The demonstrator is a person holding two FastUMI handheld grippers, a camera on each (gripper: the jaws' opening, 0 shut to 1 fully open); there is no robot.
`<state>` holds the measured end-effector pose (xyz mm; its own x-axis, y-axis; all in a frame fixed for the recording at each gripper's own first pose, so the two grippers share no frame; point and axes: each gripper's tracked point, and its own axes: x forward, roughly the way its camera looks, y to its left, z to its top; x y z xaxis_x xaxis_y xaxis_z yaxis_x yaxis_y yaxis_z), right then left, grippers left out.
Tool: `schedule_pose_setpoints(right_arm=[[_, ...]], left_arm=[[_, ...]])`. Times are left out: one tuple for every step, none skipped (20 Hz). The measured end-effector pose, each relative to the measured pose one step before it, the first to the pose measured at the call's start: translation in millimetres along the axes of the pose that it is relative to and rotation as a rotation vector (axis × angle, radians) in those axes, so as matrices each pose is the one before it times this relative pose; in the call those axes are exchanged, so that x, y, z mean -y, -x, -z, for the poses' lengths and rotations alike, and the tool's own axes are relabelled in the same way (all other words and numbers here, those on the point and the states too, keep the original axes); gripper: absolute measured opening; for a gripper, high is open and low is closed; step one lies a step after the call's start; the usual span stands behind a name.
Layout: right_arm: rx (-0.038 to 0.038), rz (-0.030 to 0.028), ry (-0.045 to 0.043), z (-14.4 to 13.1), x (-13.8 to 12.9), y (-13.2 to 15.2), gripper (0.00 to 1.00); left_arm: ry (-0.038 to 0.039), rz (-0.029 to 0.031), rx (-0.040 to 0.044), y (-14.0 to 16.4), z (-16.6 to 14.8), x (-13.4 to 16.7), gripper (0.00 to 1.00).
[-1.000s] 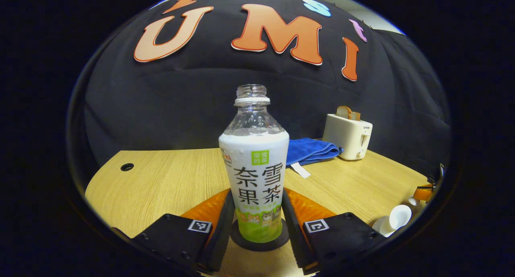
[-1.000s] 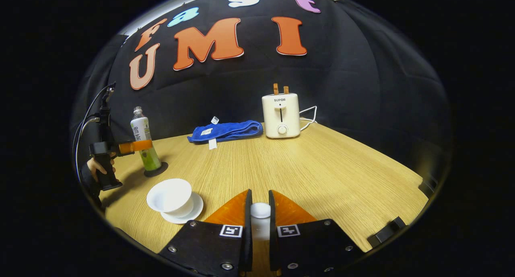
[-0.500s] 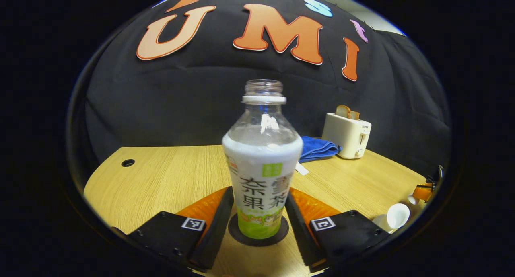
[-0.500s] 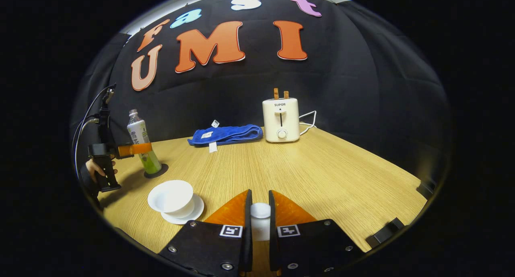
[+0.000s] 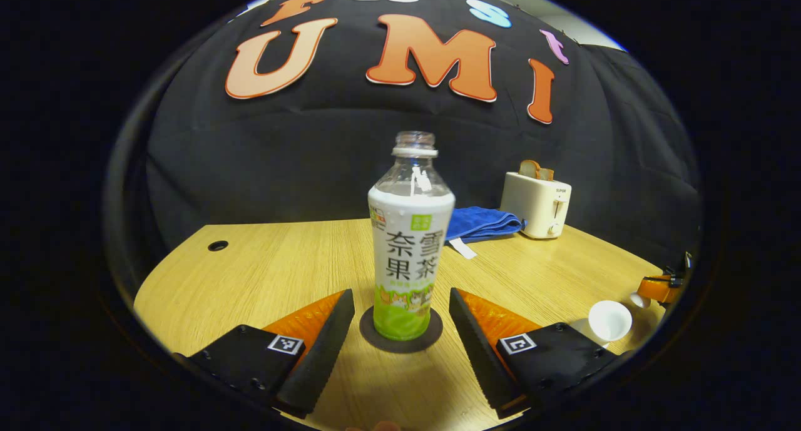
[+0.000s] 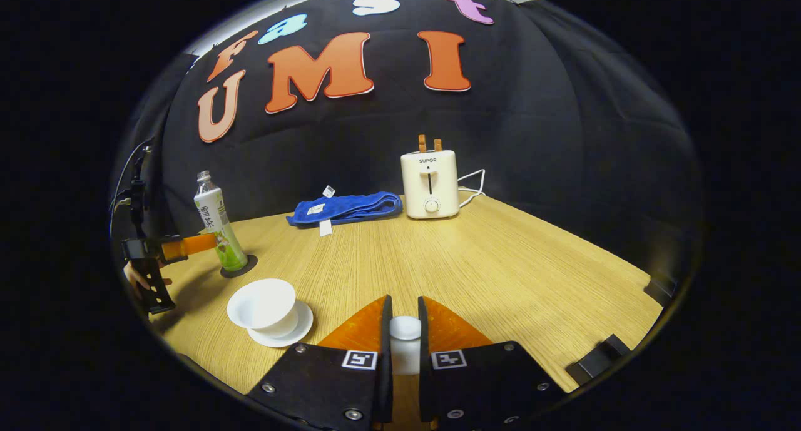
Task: Open the teacup lid with one hand, grasp the water bottle and pour water into the teacup with the other hand; after pouring, place the water bottle on the coaster and then close the teacup lid.
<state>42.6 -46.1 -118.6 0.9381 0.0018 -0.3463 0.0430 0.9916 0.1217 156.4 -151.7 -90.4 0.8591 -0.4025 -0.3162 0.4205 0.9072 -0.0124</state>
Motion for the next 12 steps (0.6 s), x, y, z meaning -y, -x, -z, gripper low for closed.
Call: schedule_pose_setpoints(right_arm=[[-0.00510,0.00728,0.00445,0.95,1.42,0.20,0.17],[-0.00402,0.00119,0.00359,1.28,-1.28,0.23,0.17],[0.00077,-0.00770,0.00205,-2.25,-3.32,0.82,0.17],[0.00727,-0.00912,0.00164,-3.96,-5.16,2.74,0.17],[0.00721,-0.01170,0.00776,-4.61,-6.72,1.19,0.17],[0.01240,-0.01412,0.01023,-5.26,-8.07,1.85,0.17],[0.01498,-0.01660,0.01047,-6.82,-9.09,1.44,0.17],[0.01499,-0.01822,0.01097,-7.87,-10.18,1.73,0.17],[0.01762,-0.01648,0.00905,-8.62,-9.43,0.55,0.17],[0.01841,-0.02147,0.00834,-7.95,-10.60,1.05,0.17],[0.01766,-0.02309,0.01011,-7.71,-11.43,-1.49,0.17],[0.01493,-0.02276,0.01263,-5.50,-11.14,-0.63,0.17]], left_arm=[[0.00929,-0.01292,0.01593,13.02,-1.57,-1.23,0.97],[0.00685,-0.02369,0.01962,14.84,-1.69,-4.57,0.98],[0.00115,-0.02111,0.02103,12.98,-1.84,-3.95,0.98],[-0.00335,-0.01969,0.01594,11.83,-1.36,-3.77,0.98],[-0.00543,-0.01937,0.01001,10.83,-0.96,-4.60,0.98],[-0.00522,-0.01835,0.00583,10.33,0.76,-5.81,0.98],[-0.00135,-0.01882,0.00435,8.51,0.00,-5.48,0.98],[0.00134,-0.01465,0.00372,8.53,0.29,-5.63,0.98],[0.00387,-0.01173,0.00462,9.27,-0.64,-5.81,0.98],[0.00086,-0.01433,0.00664,7.72,1.09,-5.74,0.98],[-0.00748,-0.01653,0.00631,7.11,0.51,-6.68,0.98],[-0.01226,-0.01960,0.00786,5.29,0.22,-5.93,0.98]])
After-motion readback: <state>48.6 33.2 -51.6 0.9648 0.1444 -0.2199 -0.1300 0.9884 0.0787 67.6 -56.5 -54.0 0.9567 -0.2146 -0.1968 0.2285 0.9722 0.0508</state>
